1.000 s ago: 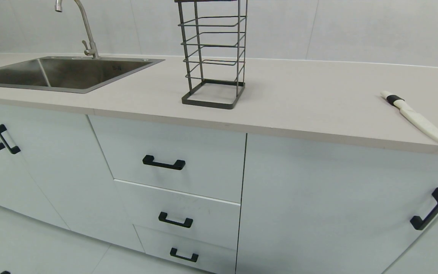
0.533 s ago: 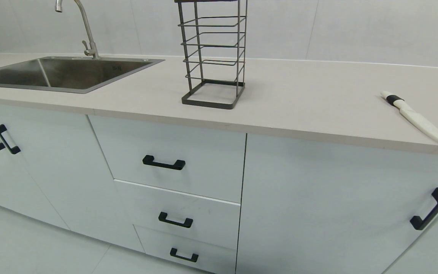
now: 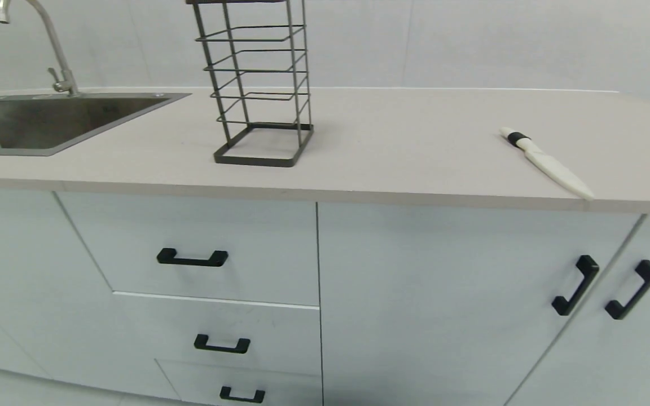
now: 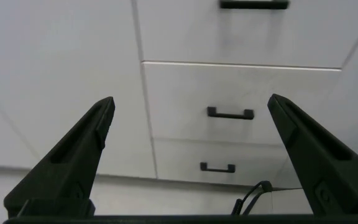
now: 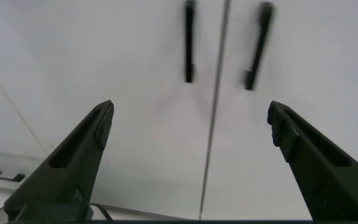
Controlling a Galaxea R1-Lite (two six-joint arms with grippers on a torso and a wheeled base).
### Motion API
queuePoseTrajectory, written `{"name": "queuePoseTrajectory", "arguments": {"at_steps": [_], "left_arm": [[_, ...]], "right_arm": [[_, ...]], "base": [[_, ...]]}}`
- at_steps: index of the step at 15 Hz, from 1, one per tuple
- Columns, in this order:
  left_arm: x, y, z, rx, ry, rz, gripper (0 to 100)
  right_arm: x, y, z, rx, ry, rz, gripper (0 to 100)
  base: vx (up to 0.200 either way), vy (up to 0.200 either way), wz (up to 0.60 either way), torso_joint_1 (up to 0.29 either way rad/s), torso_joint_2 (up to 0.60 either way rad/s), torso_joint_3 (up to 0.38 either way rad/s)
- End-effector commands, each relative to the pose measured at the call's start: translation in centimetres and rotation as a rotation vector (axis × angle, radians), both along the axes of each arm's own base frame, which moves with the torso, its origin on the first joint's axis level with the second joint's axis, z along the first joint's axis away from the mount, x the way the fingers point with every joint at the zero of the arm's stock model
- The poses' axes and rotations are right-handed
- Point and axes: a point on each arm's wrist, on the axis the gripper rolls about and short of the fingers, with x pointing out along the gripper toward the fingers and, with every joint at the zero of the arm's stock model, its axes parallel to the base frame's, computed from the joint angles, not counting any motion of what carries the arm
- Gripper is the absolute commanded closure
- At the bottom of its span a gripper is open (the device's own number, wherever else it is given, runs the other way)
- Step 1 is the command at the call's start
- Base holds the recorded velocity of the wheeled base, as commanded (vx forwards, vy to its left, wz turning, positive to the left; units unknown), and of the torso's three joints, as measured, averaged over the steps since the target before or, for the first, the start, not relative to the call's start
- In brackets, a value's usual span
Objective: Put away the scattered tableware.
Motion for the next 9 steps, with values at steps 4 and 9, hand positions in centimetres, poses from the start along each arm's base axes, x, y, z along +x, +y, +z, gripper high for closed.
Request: {"name": "queuePoseTrajectory", "arguments": {"at_steps": [4,9], "left_arm": [[0.01,0.00,0.00,0.000,0.001,0.000,0],[0.01,0.00,0.00,-0.002,0.001,0.001,0]], "right_arm": [[0.01,0.00,-0.01,0.000,0.002,0.001,0],[0.01,0.00,-0.01,0.000,0.002,0.001,0]], "base": [[0.000,0.000,0.00,0.000,0.00,0.000],[0.000,0.000,0.00,0.000,0.00,0.000]]}}
